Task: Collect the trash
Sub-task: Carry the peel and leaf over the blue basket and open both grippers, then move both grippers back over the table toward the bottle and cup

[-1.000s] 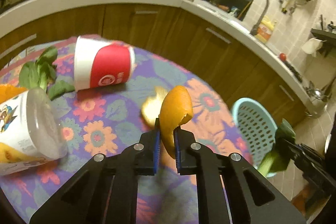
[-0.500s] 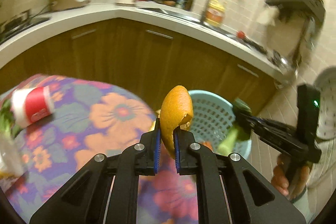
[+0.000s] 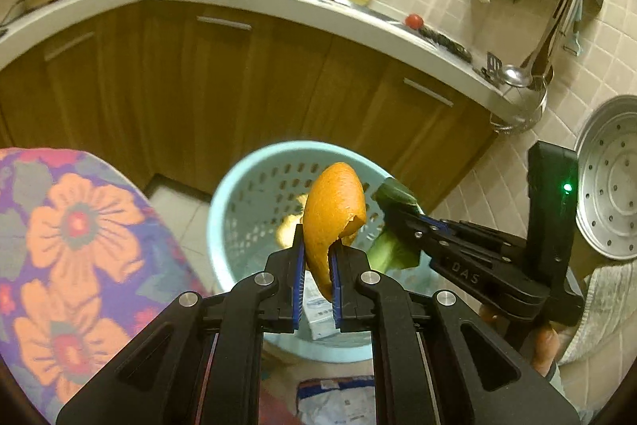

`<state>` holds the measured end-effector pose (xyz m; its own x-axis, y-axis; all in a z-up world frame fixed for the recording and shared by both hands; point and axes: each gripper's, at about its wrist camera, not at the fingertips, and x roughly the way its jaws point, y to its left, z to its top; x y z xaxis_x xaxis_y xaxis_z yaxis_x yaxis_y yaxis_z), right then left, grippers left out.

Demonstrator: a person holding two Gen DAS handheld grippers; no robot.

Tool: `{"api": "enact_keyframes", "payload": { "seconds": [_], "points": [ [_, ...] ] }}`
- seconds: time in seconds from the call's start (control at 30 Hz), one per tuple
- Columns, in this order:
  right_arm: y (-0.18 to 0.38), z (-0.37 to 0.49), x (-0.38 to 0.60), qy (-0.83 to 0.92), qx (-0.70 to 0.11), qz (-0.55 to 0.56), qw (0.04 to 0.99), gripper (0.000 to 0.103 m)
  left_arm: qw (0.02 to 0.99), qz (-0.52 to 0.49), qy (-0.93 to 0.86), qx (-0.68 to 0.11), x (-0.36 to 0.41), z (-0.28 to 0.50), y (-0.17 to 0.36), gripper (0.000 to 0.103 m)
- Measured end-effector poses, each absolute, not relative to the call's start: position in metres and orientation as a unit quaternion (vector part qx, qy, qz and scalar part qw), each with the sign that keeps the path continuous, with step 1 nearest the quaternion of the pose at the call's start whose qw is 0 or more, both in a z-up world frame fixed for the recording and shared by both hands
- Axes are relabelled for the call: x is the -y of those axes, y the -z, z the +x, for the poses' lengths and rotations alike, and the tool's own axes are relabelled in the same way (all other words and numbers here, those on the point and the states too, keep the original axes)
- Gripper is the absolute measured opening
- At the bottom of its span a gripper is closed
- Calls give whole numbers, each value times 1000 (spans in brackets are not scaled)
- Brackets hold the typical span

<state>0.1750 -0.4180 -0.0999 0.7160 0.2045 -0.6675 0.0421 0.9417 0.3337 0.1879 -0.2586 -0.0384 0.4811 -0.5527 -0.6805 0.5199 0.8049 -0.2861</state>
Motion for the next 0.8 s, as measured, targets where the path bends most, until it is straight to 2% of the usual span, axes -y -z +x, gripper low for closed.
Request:
{"api": "enact_keyframes", "payload": {
  "seconds": [0.43,0.53,0.6,0.63,0.7,0.77,0.8],
  "points": [
    [113,178,417,-35,-392,169,904,5,846,-35,323,-423,261,195,56,14],
    [113,178,417,-29,-394,164,904,5,841,-33,328,-429,261,194,58,19],
    [113,178,417,-26,-398,160,903,6,842,-32,327,-429,261,192,57,31],
    [114,177,417,-25,-400,158,903,6,843,-33,327,-426,260,191,55,33],
    [114,177,416,-24,-406,155,900,13,844,-35,328,-422,258,188,51,41],
    [113,174,417,-19,-404,155,902,37,846,-37,329,-417,254,185,45,46],
    [110,172,416,-14,-397,152,905,43,847,-39,330,-415,251,183,42,47]
  ]
}}
